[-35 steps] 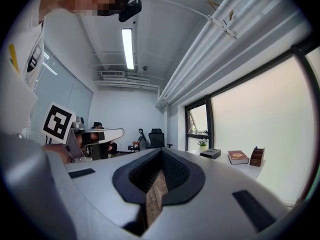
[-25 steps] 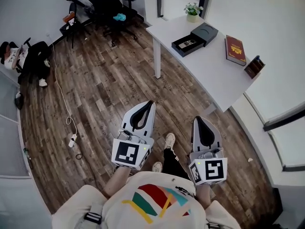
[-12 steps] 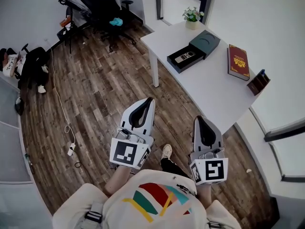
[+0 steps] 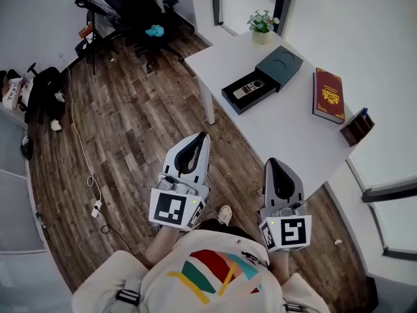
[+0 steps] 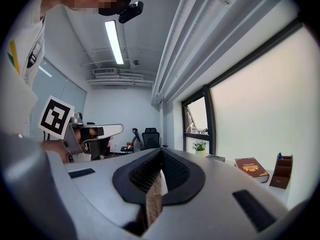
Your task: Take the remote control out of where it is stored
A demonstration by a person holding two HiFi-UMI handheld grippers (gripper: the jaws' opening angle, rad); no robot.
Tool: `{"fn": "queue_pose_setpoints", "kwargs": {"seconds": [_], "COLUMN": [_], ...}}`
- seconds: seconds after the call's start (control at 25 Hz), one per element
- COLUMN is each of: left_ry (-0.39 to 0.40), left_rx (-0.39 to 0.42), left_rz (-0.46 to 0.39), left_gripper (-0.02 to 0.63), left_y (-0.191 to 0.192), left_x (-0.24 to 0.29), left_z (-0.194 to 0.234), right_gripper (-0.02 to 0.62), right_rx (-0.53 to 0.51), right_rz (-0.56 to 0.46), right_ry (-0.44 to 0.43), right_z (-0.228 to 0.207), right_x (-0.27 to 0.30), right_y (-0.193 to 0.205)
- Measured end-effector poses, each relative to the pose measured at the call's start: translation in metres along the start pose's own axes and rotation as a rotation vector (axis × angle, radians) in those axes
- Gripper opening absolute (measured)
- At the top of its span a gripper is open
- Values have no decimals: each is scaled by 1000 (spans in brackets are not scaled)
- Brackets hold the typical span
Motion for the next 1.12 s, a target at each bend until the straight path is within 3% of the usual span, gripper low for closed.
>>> {"fn": "queue_pose_setpoints", "kwargs": {"seconds": [0.36,0.6,0.8,1.12], "left_ry": [-15,22,76,168], "left_rx": [47,44,31,28], "left_rz": [33,34,16,10], "left_gripper": [11,11,11,11], "left_y": [-6,2,1,-23], "left_x": [48,96,165,286], "left_z": [9,23,53,115], "right_gripper": [-8,-8,-8,-8], "right_rx": [51,50,24,-8], "right_rz": [-5,-5,15,-20], "right_ry": [1,30,88,142], "right_z": [-37,-57,-86,-131], "right_x": [33,73,132,254], "right_y": [0,-2,-14,-69]}}
Point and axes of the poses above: the fingertips, and each gripper's own axes: x forward along the fingers, z to its left, y out of its underside, the point moved 4 cm from there along -x, backward along the fingers, and after that the axes turned 10 degrees about z, right-handed, at the moved point
